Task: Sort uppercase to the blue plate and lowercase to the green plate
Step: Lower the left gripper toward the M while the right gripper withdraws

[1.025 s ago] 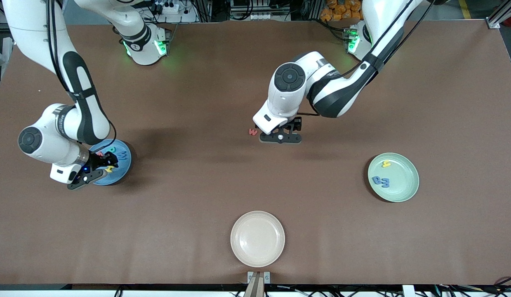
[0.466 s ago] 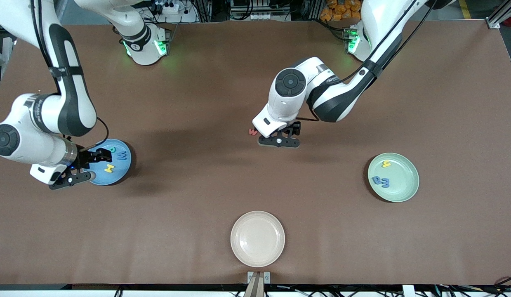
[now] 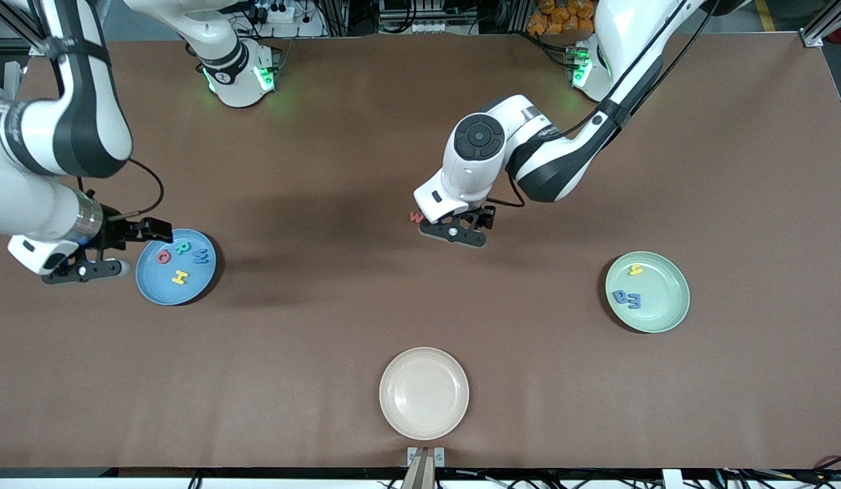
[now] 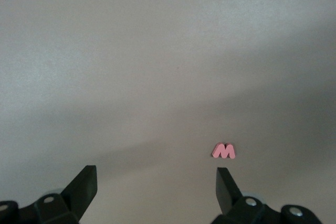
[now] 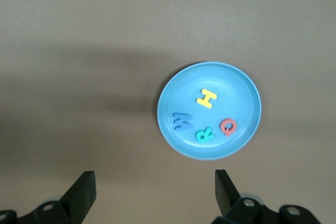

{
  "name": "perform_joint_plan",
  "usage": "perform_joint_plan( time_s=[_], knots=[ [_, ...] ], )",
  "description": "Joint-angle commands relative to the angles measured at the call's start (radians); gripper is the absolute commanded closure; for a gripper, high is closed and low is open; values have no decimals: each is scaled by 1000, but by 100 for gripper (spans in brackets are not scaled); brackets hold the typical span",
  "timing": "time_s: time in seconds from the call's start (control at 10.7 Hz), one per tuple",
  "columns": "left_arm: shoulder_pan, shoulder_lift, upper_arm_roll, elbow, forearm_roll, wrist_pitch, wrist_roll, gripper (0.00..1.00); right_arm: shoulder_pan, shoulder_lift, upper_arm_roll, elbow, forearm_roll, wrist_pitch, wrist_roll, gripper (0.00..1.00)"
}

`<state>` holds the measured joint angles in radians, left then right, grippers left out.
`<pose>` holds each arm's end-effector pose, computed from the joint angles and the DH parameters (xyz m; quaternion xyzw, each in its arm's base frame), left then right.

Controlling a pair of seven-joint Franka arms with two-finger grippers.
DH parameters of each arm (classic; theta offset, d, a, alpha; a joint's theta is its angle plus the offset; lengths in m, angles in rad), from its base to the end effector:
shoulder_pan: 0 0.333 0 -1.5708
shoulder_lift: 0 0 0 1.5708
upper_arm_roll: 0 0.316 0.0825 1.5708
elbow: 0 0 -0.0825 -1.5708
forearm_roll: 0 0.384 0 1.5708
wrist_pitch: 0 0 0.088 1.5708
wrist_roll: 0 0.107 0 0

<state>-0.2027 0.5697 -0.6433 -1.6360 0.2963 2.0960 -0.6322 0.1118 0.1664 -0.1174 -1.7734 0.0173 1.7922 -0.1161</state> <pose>0.4998 -0.4571 0.3388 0.9893 -0.1413 -0.0193 0.0317 0.5928 0.0014 0.4513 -0.9959 -0.0527 0.0731 0.0030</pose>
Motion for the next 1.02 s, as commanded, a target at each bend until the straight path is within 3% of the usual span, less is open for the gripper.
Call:
perform_joint_plan(
  time_s=[0.0,0.19,0.47,0.93],
  knots=[
    [-10,6,-1,7,24,-45,63,0,-47,-50,53,108,-28,-152,68,0],
    [-20,22,-1,15,32,-43,74,0,-67,-71,68,196,-30,-244,64,0],
    [-43,77,-1,16,116,-37,89,0,-67,-111,70,225,-54,-276,73,0],
    [-87,116,-1,28,118,7,114,0,-60,-105,67,284,-37,-324,101,0]
  ],
)
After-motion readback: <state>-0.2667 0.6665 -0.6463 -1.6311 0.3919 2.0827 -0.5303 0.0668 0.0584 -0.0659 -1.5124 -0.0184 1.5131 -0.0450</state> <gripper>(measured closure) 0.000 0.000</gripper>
